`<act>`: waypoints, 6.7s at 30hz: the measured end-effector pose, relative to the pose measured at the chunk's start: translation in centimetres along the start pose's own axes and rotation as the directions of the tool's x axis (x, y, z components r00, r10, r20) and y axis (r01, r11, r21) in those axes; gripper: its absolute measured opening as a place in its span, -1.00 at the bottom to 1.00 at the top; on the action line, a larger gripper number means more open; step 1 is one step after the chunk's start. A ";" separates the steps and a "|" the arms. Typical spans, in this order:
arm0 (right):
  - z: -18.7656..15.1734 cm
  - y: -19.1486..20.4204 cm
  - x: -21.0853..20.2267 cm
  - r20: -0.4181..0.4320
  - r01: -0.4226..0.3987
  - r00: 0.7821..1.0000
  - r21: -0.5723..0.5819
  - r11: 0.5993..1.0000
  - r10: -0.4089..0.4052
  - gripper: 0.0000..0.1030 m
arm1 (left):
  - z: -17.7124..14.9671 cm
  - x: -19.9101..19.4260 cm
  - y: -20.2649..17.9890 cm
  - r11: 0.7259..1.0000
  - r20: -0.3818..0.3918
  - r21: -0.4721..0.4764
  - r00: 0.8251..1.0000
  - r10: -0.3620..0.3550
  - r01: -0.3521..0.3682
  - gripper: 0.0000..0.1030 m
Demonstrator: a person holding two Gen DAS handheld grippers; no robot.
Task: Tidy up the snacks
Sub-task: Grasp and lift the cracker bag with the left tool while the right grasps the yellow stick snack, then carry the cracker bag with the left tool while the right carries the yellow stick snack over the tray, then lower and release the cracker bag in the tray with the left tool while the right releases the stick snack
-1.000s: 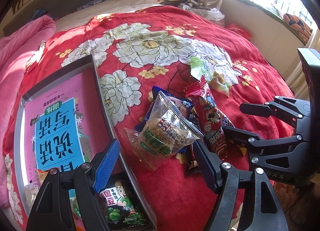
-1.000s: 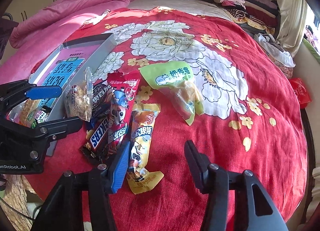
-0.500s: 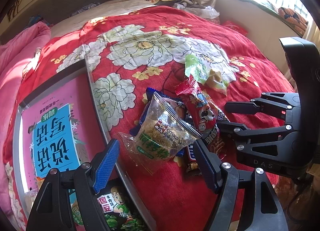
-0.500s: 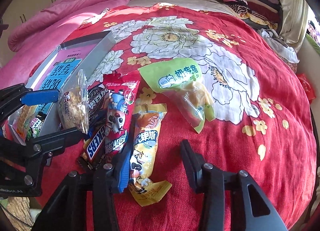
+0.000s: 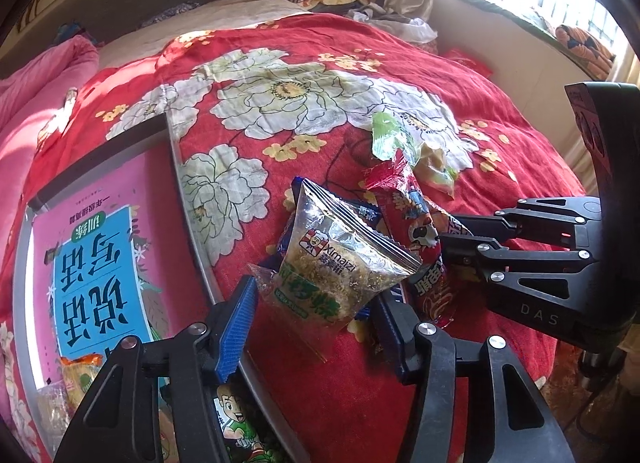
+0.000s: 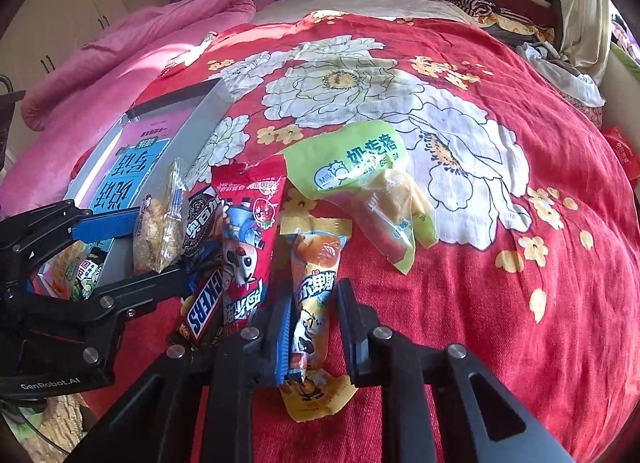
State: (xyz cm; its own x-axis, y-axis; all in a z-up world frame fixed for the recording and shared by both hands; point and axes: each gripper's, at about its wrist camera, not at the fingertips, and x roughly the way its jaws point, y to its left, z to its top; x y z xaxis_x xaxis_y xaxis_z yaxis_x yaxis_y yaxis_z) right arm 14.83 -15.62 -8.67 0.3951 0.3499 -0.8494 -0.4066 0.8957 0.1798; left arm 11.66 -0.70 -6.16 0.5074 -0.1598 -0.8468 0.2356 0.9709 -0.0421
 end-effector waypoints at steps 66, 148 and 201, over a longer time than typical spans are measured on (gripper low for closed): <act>1.1 -0.1 -0.8 0.082 -0.008 0.997 -0.017 1.000 0.009 -0.51 | -0.8 -6.6 2.6 0.981 0.122 -0.138 0.985 -0.118 0.135 -0.01; 1.3 17.0 -9.0 0.226 -0.212 0.927 -0.345 0.914 0.300 -0.51 | -9.3 -17.6 17.7 0.882 0.201 -0.470 0.969 0.145 -0.034 -0.01; -0.4 23.7 -1.1 0.001 -0.241 0.954 -0.595 0.766 0.301 -0.51 | -11.2 -10.0 17.0 0.890 -0.080 -0.442 0.993 0.087 -0.114 -0.01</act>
State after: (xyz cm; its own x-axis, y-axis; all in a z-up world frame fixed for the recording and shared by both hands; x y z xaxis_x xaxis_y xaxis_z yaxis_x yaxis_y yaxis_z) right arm 4.37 5.13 -3.66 0.2550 0.6036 -0.7554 -0.8974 0.4386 0.0475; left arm 1.37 19.43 -4.35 0.4579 -0.0600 -0.8870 -0.2146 0.9607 -0.1758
